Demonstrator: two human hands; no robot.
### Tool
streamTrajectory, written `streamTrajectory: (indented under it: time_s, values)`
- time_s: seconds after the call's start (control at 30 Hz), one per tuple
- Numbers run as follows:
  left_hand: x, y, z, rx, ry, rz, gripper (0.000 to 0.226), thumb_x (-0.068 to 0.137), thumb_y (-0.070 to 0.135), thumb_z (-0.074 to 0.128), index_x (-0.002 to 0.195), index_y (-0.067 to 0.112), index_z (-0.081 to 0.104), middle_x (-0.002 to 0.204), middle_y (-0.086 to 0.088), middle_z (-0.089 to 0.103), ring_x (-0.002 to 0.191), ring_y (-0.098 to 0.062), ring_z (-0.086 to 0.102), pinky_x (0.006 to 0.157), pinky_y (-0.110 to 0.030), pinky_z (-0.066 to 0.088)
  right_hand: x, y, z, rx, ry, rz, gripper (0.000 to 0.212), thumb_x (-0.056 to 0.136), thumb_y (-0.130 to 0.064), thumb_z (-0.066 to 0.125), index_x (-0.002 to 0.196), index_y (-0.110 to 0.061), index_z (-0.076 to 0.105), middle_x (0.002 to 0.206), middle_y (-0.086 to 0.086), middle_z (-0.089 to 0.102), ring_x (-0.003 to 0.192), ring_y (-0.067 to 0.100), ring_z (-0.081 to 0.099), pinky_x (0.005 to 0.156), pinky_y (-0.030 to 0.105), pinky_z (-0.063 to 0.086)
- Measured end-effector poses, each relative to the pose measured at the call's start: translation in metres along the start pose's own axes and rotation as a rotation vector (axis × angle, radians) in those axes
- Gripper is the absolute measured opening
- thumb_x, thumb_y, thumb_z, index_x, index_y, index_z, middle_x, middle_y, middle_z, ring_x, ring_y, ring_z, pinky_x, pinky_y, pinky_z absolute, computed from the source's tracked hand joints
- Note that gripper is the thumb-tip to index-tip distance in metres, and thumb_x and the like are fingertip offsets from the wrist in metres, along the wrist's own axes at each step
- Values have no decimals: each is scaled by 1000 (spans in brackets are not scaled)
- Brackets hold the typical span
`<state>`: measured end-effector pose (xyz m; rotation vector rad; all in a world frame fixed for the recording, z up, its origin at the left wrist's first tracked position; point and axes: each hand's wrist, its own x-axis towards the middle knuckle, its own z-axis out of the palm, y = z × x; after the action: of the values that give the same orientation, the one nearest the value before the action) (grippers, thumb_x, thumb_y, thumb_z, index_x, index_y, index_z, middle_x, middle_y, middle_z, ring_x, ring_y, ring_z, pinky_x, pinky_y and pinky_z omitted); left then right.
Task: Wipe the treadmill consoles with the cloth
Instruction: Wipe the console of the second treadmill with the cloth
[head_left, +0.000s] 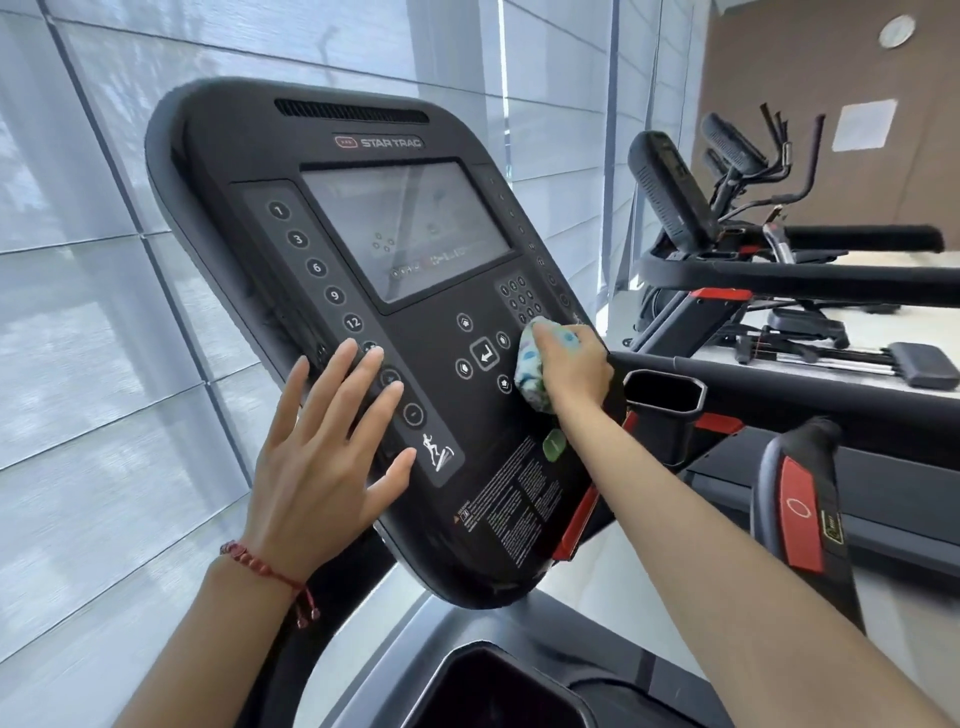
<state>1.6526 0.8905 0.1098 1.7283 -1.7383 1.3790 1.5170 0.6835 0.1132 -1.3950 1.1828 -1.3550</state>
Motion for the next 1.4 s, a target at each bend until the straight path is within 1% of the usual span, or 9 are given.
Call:
streamTrajectory:
  time_s: [0.17, 0.3, 0.37, 0.53, 0.8, 0.9, 1.1, 1.23, 1.4]
  values:
    - [13, -7, 2, 30, 28, -19, 46, 92, 36, 44, 114, 0, 63, 131, -19, 53, 130, -32, 39, 107, -56, 26, 11, -52, 36, -5, -84, -193, 30, 82, -46, 59, 95, -20, 61, 88, -1, 61, 89, 21, 53, 77, 29, 38]
    - [16, -7, 2, 35, 28, -18, 45, 93, 36, 44, 113, 1, 64, 129, -18, 54, 129, -31, 40, 108, -54, 24, 18, -40, 32, -26, -119, -264, 24, 83, -48, 58, 89, -25, 58, 84, -4, 61, 90, 20, 57, 76, 30, 41]
    - [15, -8, 2, 32, 27, -13, 45, 94, 36, 43, 113, 1, 64, 130, -18, 54, 129, -30, 40, 109, -54, 23, 22, -18, 21, -26, -103, -229, 23, 83, -48, 57, 90, -26, 59, 87, -4, 62, 93, 21, 58, 79, 32, 44]
    - [13, -9, 3, 33, 45, -3, 45, 95, 36, 41, 112, 2, 65, 130, -17, 54, 128, -30, 41, 108, -55, 25, 25, 51, -29, -94, 63, 9, 30, 85, -43, 58, 97, -16, 62, 86, 4, 58, 93, 29, 55, 73, 28, 34]
    - [16, -12, 3, 39, 36, 12, 44, 93, 37, 45, 111, 3, 66, 128, -16, 55, 127, -29, 43, 107, -54, 26, 31, 39, -17, -38, 165, 151, 34, 82, -44, 59, 100, -16, 62, 95, 7, 61, 95, 30, 54, 78, 30, 40]
    - [16, -13, 3, 45, 32, 26, 45, 92, 38, 45, 112, 3, 66, 128, -16, 56, 127, -29, 43, 107, -55, 26, 38, 3, 6, 25, 114, 101, 37, 82, -44, 58, 103, -15, 61, 90, 3, 55, 86, 23, 49, 74, 27, 38]
    - [17, -19, 1, 54, 10, 70, 47, 93, 39, 43, 112, 3, 66, 129, -16, 55, 127, -28, 43, 107, -54, 26, 65, -65, 50, 9, -5, -108, 37, 82, -45, 57, 101, -13, 61, 95, 6, 64, 89, 25, 56, 75, 30, 41]
    - [23, -26, 1, 52, 22, 81, 46, 93, 39, 44, 112, 3, 65, 130, -16, 54, 127, -28, 43, 107, -54, 27, 76, -43, 40, -3, -24, -147, 42, 83, -50, 57, 101, -12, 62, 101, 9, 66, 97, 27, 58, 78, 32, 43]
    - [35, -43, -2, 65, 66, 59, 46, 93, 38, 43, 113, 2, 65, 130, -17, 54, 127, -29, 42, 107, -55, 25, 88, 32, -13, -148, 87, 43, 45, 85, -49, 54, 101, -8, 62, 107, 19, 63, 105, 37, 54, 79, 34, 37]
